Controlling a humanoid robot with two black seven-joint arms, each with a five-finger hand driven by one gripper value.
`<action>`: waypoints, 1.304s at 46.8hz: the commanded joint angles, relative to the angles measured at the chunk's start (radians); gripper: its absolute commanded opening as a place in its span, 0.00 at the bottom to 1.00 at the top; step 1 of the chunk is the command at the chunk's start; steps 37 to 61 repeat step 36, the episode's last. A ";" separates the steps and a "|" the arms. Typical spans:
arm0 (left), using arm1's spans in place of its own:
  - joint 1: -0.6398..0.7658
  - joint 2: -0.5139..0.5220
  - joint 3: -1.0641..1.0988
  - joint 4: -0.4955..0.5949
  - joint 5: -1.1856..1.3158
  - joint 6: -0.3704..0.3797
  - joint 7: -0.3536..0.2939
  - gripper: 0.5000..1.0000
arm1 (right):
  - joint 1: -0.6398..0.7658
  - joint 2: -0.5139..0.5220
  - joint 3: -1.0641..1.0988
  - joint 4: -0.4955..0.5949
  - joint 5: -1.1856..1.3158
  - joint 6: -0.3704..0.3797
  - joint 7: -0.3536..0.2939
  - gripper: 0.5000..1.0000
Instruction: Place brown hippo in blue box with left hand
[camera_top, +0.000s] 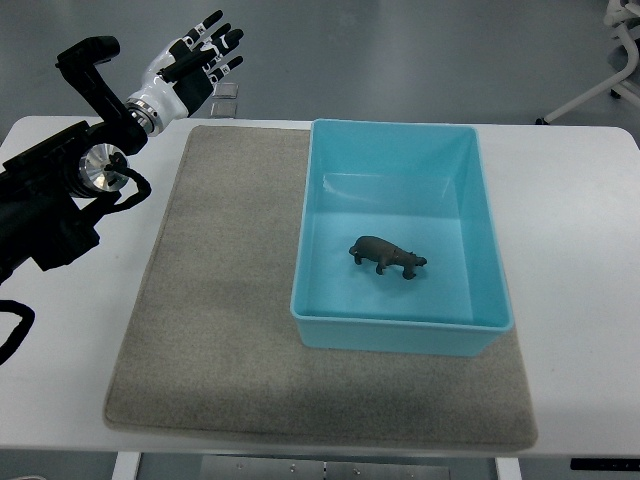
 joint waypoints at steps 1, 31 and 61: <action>-0.008 0.002 0.000 0.000 0.000 -0.001 0.000 1.00 | 0.000 0.000 0.001 0.000 0.000 0.000 0.000 0.87; 0.001 0.003 -0.003 0.000 0.000 -0.001 0.000 1.00 | 0.000 0.000 -0.001 0.000 0.000 0.000 0.000 0.87; 0.006 0.009 -0.002 0.000 0.000 -0.001 0.000 1.00 | 0.006 0.000 0.003 0.011 0.000 0.003 0.000 0.87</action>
